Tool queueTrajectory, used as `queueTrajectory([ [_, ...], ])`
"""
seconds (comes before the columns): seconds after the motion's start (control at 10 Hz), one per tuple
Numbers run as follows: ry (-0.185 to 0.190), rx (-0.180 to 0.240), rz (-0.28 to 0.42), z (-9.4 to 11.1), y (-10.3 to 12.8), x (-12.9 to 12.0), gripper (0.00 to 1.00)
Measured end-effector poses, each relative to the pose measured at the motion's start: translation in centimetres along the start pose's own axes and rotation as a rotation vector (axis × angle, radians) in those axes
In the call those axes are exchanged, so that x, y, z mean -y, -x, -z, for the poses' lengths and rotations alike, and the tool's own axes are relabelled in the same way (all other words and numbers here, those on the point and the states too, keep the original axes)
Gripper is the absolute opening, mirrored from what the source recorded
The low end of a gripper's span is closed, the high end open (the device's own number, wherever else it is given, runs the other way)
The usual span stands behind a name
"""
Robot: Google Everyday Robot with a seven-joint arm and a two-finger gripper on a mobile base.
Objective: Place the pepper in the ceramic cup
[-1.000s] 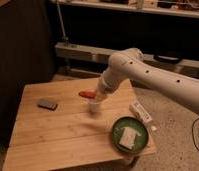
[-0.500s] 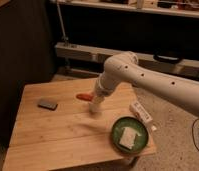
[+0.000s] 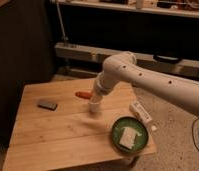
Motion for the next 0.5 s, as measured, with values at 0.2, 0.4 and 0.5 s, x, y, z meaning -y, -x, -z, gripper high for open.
queueTrajectory([
  [0.2,-0.016,0.014,-0.044,0.6,-1.7,1.4,0.00],
  [0.4,-0.021,0.014,-0.068,0.8,-2.9,2.0,0.00],
  [0.5,-0.020,0.010,-0.077,0.7,-3.3,2.1,0.00],
])
